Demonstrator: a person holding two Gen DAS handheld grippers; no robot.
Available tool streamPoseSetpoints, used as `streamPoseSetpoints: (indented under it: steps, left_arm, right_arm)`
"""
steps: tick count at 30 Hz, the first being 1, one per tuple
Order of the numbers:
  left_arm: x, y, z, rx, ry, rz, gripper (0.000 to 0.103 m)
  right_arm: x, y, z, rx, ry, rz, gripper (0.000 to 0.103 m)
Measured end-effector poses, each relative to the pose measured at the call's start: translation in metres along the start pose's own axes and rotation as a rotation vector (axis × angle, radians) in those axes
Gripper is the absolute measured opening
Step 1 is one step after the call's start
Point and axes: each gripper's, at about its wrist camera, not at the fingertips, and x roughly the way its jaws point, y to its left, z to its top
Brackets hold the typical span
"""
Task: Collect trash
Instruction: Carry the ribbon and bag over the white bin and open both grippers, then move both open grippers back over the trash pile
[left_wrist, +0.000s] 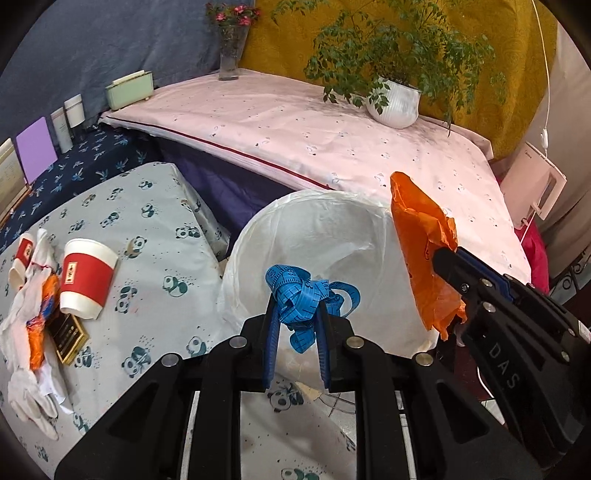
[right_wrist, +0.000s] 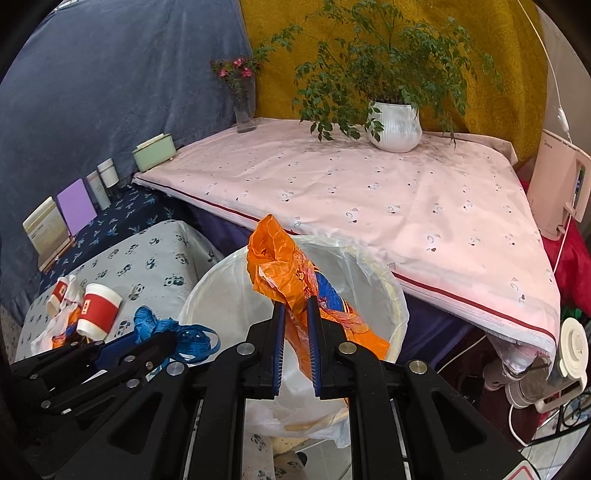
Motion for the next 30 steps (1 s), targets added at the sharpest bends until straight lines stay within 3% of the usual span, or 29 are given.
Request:
streamPoseSetpoints:
  steps: [6, 11, 13, 30]
  left_arm:
    - [0.014, 0.002, 0.004, 0.0, 0.006, -0.007, 0.019]
    - [0.012, 0.007, 0.005, -0.017, -0.006, 0.003, 0.038]
    - [0.01, 0.009, 0.006, -0.021, -0.018, 0.009, 0.044]
    - [-0.032, 0.041, 0.005, -0.094, -0.079, 0.054, 0.061]
  right_arm:
    - [0.012, 0.003, 0.002, -0.01, -0.001, -0.002, 0.014]
    - [0.01, 0.005, 0.006, -0.003, -0.021, -0.016, 0.03]
    - [0.007, 0.006, 0.008, -0.008, -0.033, -0.024, 0.032]
    - [-0.03, 0.029, 0.014, -0.017, -0.092, -0.011, 0.055]
